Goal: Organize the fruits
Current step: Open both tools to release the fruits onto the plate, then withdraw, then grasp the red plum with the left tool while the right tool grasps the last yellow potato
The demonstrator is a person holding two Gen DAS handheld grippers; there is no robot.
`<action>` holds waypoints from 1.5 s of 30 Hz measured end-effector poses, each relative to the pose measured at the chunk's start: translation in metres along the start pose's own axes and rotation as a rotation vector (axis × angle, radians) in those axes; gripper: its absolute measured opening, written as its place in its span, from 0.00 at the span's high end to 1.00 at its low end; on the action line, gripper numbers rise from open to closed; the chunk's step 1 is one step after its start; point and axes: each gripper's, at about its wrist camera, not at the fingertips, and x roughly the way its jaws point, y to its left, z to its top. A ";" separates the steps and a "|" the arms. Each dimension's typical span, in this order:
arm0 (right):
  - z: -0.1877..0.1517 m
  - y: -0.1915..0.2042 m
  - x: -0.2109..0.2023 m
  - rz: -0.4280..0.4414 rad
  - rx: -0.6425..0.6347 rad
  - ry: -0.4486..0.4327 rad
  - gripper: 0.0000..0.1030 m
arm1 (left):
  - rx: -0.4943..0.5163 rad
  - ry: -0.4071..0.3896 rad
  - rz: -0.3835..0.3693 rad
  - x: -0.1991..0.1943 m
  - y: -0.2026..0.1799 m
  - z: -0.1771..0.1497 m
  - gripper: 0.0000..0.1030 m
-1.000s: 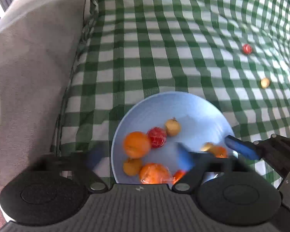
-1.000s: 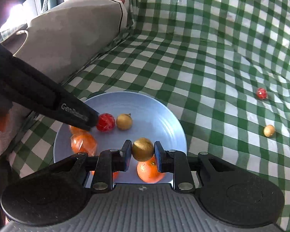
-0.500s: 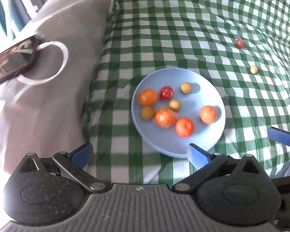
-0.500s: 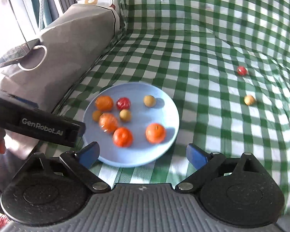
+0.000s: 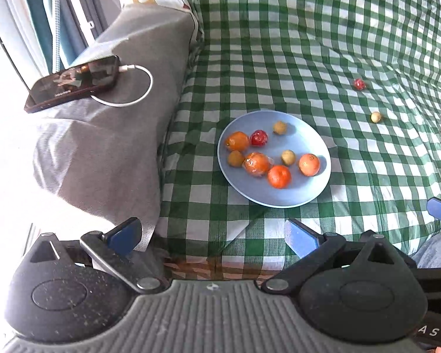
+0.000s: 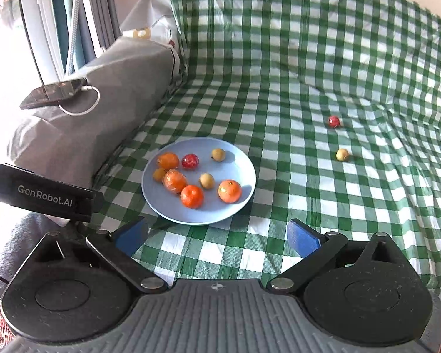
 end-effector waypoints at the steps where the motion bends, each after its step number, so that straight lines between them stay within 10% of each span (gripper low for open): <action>1: -0.001 -0.001 -0.004 -0.001 0.002 -0.009 0.03 | 0.001 -0.006 0.002 -0.003 -0.001 -0.001 0.00; 45: -0.014 -0.014 0.011 0.036 0.054 0.034 0.03 | 0.058 0.043 0.025 0.014 -0.015 0.001 0.00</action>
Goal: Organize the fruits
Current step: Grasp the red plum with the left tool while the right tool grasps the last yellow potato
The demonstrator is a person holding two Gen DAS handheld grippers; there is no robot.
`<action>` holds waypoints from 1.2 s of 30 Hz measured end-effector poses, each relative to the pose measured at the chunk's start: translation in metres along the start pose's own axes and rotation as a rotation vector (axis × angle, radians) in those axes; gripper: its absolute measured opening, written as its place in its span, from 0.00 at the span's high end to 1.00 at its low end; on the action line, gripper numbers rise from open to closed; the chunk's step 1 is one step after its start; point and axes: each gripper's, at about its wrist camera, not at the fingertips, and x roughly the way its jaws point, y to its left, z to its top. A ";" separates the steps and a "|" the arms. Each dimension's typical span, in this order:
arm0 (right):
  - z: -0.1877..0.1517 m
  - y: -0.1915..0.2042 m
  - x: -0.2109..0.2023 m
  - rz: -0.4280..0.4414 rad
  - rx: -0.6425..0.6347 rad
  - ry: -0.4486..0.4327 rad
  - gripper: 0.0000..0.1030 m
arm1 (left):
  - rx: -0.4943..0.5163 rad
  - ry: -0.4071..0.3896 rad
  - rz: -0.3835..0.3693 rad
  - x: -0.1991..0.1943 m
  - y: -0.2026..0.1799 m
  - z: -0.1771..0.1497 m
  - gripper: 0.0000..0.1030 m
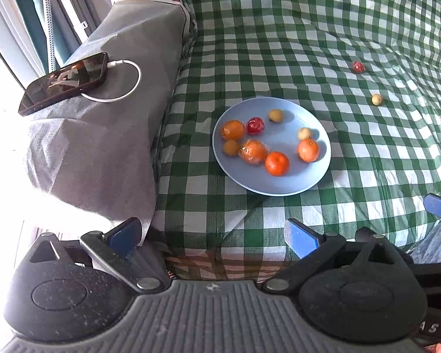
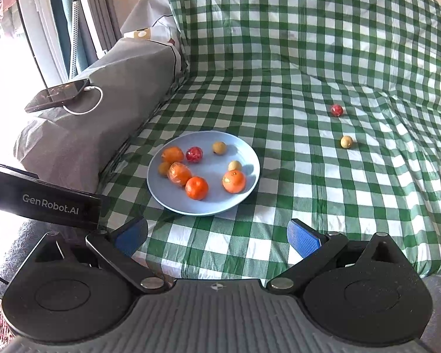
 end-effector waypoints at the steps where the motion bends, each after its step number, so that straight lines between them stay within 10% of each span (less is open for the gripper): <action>1: 0.000 -0.003 0.002 -0.002 0.006 0.002 0.03 | 0.004 0.007 0.001 0.003 -0.001 0.002 0.00; 11: 0.021 -0.089 0.050 -0.172 0.119 -0.095 0.03 | 0.035 0.066 0.022 0.030 -0.020 0.030 0.00; 22: 0.066 -0.213 0.204 -0.301 0.232 -0.125 0.03 | 0.109 0.130 0.035 0.077 -0.078 0.091 0.00; 24: 0.072 -0.226 0.227 -0.302 0.239 -0.124 0.08 | 0.129 0.135 0.035 0.089 -0.093 0.105 0.00; 29: 0.078 -0.235 0.255 -0.294 0.142 -0.170 0.71 | 0.183 0.102 0.017 0.114 -0.132 0.139 0.00; 36: 0.053 -0.287 0.221 -0.549 0.243 -0.172 0.72 | 0.276 -0.118 -0.132 0.158 -0.222 0.211 0.00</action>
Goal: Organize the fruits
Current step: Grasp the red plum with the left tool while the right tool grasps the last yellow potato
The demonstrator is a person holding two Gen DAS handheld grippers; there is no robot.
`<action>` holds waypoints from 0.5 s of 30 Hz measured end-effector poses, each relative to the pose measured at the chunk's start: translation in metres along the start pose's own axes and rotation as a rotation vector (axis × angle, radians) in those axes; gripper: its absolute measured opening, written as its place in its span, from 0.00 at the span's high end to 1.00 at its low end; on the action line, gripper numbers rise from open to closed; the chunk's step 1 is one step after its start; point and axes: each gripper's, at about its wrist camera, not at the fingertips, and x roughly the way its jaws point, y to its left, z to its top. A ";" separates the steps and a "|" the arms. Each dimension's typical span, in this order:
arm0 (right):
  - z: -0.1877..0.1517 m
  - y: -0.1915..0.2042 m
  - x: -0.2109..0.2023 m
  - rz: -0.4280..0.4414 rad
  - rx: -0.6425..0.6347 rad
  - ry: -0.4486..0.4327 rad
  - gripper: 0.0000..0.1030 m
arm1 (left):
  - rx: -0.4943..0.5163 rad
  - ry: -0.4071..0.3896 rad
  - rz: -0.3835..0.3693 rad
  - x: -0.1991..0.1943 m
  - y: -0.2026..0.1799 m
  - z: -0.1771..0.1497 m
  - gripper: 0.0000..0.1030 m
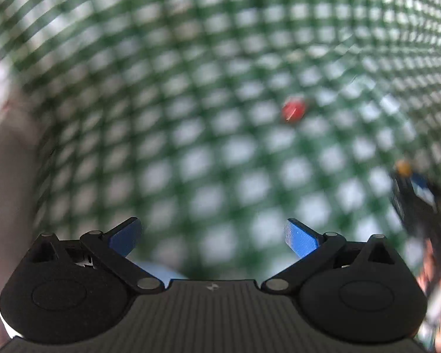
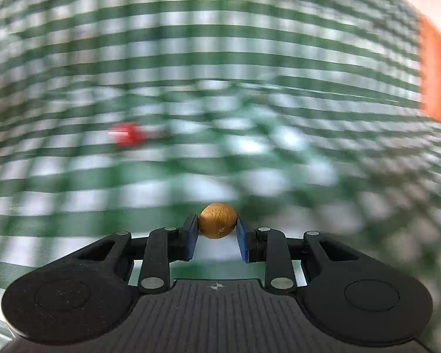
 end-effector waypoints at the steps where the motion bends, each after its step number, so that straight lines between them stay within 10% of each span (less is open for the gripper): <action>1: -0.001 -0.011 0.003 -0.025 0.014 0.008 0.72 | 0.011 -0.023 -0.030 0.015 -0.012 0.015 0.00; 13: 0.001 -0.034 0.019 -0.029 0.069 -0.011 0.69 | 0.035 -0.006 -0.095 0.143 -0.072 0.111 0.00; 14: 0.001 -0.034 0.019 -0.029 0.070 -0.012 0.69 | 0.031 -0.016 -0.114 0.143 -0.071 0.112 0.08; 15: 0.003 -0.034 0.020 -0.028 0.064 -0.012 0.69 | 0.028 -0.021 -0.142 0.143 -0.071 0.113 0.37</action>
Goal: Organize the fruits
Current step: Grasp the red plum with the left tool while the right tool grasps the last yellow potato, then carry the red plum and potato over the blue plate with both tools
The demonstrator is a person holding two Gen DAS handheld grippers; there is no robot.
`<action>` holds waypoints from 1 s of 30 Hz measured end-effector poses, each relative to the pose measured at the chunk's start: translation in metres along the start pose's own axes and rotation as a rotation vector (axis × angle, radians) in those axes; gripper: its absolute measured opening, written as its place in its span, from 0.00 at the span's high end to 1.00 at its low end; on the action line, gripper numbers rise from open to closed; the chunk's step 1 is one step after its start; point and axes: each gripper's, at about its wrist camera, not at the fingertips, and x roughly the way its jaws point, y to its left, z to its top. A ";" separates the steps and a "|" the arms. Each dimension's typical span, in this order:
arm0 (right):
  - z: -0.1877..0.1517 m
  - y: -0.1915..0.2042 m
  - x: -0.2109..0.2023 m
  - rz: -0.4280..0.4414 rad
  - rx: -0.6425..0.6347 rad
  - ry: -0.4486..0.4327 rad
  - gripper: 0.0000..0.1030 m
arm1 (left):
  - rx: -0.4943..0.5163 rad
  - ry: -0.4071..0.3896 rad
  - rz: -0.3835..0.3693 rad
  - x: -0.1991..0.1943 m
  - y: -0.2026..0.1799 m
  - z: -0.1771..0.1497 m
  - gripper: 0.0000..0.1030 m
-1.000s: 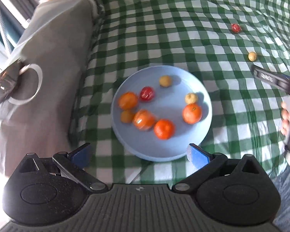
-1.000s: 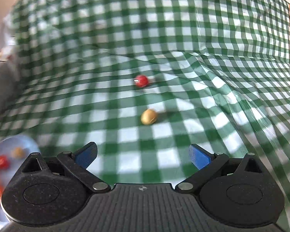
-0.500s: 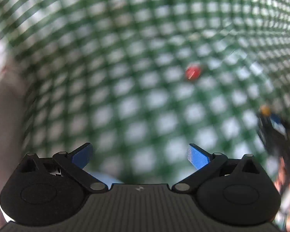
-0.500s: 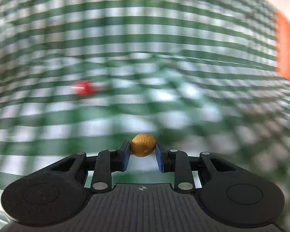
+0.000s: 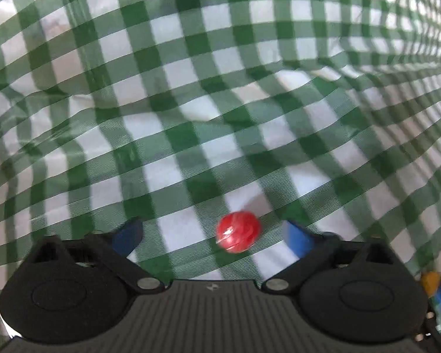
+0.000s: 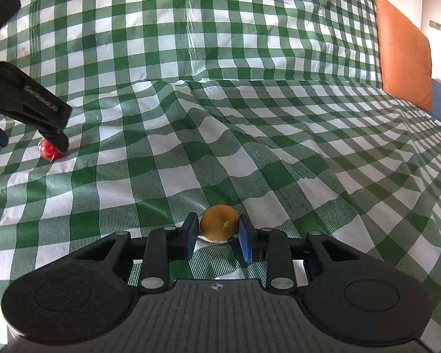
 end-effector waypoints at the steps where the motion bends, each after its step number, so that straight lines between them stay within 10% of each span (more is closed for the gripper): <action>1: 0.000 0.001 0.000 -0.004 -0.006 -0.001 0.69 | 0.007 0.020 -0.034 0.001 0.000 0.000 0.55; 2: 0.000 0.002 -0.001 -0.007 -0.011 -0.001 0.69 | 0.009 0.054 -0.066 0.004 0.000 0.001 0.67; 16: 0.016 -0.001 -0.043 -0.003 0.006 -0.098 0.73 | -0.018 -0.092 -0.065 -0.131 0.026 -0.063 0.67; 30: -0.007 0.037 -0.285 0.384 -0.171 -0.091 0.73 | -0.127 -0.065 0.081 -0.333 0.104 -0.239 0.67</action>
